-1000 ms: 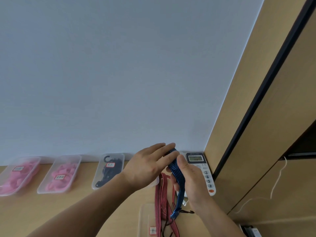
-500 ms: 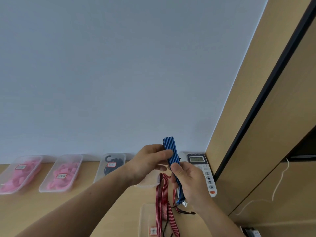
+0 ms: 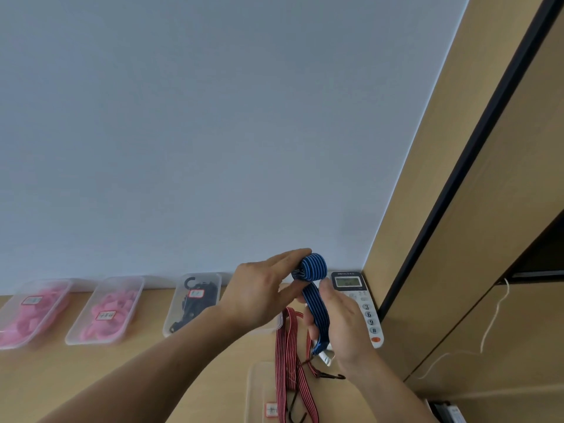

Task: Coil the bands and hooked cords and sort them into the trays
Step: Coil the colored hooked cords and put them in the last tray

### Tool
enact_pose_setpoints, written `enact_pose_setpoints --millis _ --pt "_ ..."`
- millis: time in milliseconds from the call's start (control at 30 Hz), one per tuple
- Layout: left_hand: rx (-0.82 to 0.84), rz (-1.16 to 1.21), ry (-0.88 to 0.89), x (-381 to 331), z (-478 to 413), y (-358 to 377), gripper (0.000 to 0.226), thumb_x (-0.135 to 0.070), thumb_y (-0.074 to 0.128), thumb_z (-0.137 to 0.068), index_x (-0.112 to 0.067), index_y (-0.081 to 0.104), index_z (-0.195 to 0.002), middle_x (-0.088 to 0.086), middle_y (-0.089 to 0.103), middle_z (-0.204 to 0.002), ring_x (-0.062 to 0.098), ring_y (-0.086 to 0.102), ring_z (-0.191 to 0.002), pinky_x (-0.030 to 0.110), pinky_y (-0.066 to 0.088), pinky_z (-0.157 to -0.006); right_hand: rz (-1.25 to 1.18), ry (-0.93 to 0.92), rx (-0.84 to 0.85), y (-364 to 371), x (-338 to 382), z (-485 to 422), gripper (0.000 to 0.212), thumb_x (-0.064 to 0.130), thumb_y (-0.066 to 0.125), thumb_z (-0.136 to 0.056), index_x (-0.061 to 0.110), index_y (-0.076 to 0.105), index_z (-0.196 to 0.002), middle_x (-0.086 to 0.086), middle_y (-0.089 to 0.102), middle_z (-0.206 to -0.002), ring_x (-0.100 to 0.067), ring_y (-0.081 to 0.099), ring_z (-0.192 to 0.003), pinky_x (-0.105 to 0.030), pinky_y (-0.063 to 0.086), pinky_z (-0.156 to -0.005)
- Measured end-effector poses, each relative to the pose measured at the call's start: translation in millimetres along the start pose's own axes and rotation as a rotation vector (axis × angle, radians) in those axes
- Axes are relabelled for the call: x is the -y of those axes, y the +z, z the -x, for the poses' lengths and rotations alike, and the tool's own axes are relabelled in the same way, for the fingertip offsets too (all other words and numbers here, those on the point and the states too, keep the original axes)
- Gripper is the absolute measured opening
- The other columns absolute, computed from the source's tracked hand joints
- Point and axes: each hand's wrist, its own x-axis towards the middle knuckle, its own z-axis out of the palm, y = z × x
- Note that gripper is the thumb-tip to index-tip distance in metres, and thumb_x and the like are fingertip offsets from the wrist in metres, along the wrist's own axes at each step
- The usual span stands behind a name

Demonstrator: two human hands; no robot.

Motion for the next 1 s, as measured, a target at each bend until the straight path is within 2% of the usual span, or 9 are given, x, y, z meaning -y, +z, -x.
enact_pose_setpoints --millis 167,367,433,500,600,700,833,933,1000 --pt "-0.035 -0.076 0.16 2.3 8.1 7.9 0.041 -0.032 0.059 -0.092 -0.019 0.051 -0.131 0.006 0.07 -0.121 0.019 0.072 -0.069 0.027 0.056 -0.047 -0.033 0.022 0.009 0.4 3.0 0.2 0.065 0.074 0.043 -0.08 0.016 0.074 -0.083 -0.011 0.065 -0.066 -0.018 0.053 -0.047 -0.026 0.043 -0.046" --pt "0.035 -0.1 0.219 10.3 18.0 17.3 0.061 -0.005 0.077 -0.08 -0.014 0.053 -0.136 0.016 0.062 -0.133 0.022 0.074 -0.085 0.029 0.059 -0.055 -0.025 -0.007 -0.016 1.3 1.0 3.1 0.057 0.058 0.055 -0.082 0.003 0.071 -0.087 -0.013 0.068 -0.068 -0.021 0.055 -0.049 -0.025 0.044 -0.048" --pt "0.072 0.155 -0.011 6.9 17.6 15.5 0.063 -0.003 0.066 -0.085 -0.02 0.049 -0.143 0.004 0.056 -0.143 0.011 0.07 -0.1 0.02 0.057 -0.07 -0.05 -0.028 -0.008 -0.5 3.1 3.1 0.058 0.053 0.058 -0.08 -0.003 0.067 -0.093 -0.011 0.066 -0.065 -0.019 0.054 -0.05 -0.024 0.044 -0.048" --pt "0.188 0.581 -0.432 -0.6 13.1 9.9 0.062 -0.012 0.055 -0.092 -0.028 0.036 -0.149 -0.01 0.055 -0.141 0.003 0.064 -0.113 0.016 0.054 -0.08 -0.051 -0.054 0.021 -1.5 5.2 2.6 0.056 0.049 0.059 -0.08 -0.005 0.064 -0.096 -0.008 0.064 -0.064 -0.017 0.053 -0.051 -0.023 0.045 -0.05" --pt "0.355 1.144 -0.92 -2.0 -3.6 -1.8 0.039 -0.038 0.05 -0.093 -0.02 0.063 -0.126 0.002 0.073 -0.116 0.02 0.068 -0.108 0.032 0.056 -0.085 -0.035 -0.09 0.079 0.5 5.0 2.5 0.04 0.042 0.06 -0.083 0.003 0.063 -0.091 -0.007 0.064 -0.068 -0.017 0.054 -0.054 -0.024 0.046 -0.053" --pt "0.437 1.265 -0.896 -3.6 -8.2 -9.4 0.044 -0.039 0.057 -0.09 -0.002 0.065 -0.113 0.015 0.073 -0.113 0.03 0.069 -0.103 0.038 0.055 -0.089 -0.016 -0.112 0.103 2.2 0.2 2.9 0.022 0.036 0.062 -0.086 0.015 0.068 -0.088 -0.007 0.065 -0.07 -0.018 0.055 -0.056 -0.024 0.047 -0.054" --pt "0.31 1.306 -0.902 -6.3 -7.9 -15.7 0.044 -0.024 0.07 -0.088 -0.001 0.055 -0.122 0.015 0.073 -0.112 0.032 0.07 -0.102 0.031 0.058 -0.078 0.049 -0.093 0.09 2.3 -1.6 4.0 0.019 0.042 0.061 -0.086 0.027 0.071 -0.081 -0.003 0.065 -0.066 -0.018 0.055 -0.052 -0.024 0.046 -0.05" --pt "0.246 1.191 -0.871 -10.2 -10.8 -17.1 0.047 -0.024 0.075 -0.084 -0.007 0.055 -0.122 0.011 0.074 -0.11 0.041 0.066 -0.106 0.05 0.052 -0.092 0.068 -0.079 0.031 2.0 -2.8 4.3 0.037 0.046 0.06 -0.084 0.011 0.07 -0.084 -0.003 0.063 -0.06 -0.017 0.054 -0.048 -0.023 0.045 -0.047" --pt "0.236 1.09 -0.833 -12.9 -12.7 -17.3 0.044 -0.024 0.075 -0.086 -0.013 0.054 -0.123 0.004 0.075 -0.109 0.035 0.069 -0.102 0.046 0.054 -0.084 0.065 -0.073 0.0 2.0 -3.3 4.8 0.042 0.044 0.059 -0.084 0.003 0.068 -0.085 -0.005 0.062 -0.057 -0.017 0.054 -0.047 -0.023 0.045 -0.046"
